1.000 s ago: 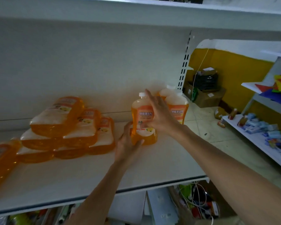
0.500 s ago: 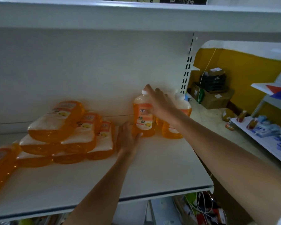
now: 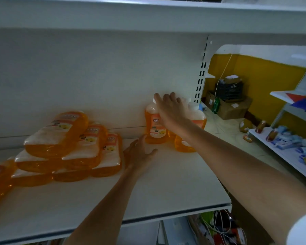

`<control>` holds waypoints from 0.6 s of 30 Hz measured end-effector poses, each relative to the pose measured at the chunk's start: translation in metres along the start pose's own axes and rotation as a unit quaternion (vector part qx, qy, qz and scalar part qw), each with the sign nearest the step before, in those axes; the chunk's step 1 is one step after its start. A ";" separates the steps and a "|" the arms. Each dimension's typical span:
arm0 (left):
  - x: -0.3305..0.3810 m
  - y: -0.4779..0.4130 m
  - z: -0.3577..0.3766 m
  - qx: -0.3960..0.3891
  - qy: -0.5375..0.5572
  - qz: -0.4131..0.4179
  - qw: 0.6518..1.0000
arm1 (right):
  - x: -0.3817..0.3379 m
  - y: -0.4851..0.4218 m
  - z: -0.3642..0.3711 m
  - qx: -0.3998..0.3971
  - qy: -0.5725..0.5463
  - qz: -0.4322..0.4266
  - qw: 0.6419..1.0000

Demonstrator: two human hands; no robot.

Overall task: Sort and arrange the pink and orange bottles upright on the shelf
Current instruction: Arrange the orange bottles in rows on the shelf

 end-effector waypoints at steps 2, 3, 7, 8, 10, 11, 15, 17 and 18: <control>0.002 0.005 -0.003 -0.006 0.015 0.014 1.000 | -0.002 0.003 0.000 -0.021 -0.017 0.007 1.000; 0.002 0.011 -0.004 -0.011 0.021 0.020 1.000 | -0.001 0.005 0.001 -0.036 -0.028 0.013 0.999; 0.000 0.052 -0.011 -0.017 0.009 0.091 0.996 | -0.004 0.018 -0.004 -0.036 -0.051 0.018 0.998; 0.001 0.062 -0.019 -0.011 0.001 0.114 0.993 | -0.010 0.020 -0.009 -0.005 -0.061 0.005 0.998; 0.004 0.076 -0.042 0.015 -0.003 0.156 0.988 | -0.032 0.020 -0.017 0.054 -0.107 -0.023 0.993; 0.007 0.083 -0.058 0.035 -0.003 0.175 0.984 | -0.045 0.018 -0.018 0.068 -0.139 -0.030 0.988; 0.003 0.099 -0.134 0.127 -0.036 0.247 0.960 | -0.101 -0.003 -0.007 0.021 -0.299 -0.022 0.954; -0.011 0.100 -0.173 0.181 -0.069 0.253 0.948 | -0.130 -0.014 -0.002 -0.032 -0.382 -0.017 0.923; -0.020 0.099 -0.191 0.209 -0.079 0.246 0.943 | -0.142 -0.017 -0.002 -0.050 -0.420 -0.013 0.906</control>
Point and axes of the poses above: each hand's wrist, its own y-axis away from the middle knuckle, its own z-axis out of the palm, x = y × z, the point moved 7 cm from there along -y, towards the middle knuckle, and after that the axes turned 9 degrees about -z, right-handed, at the moved point
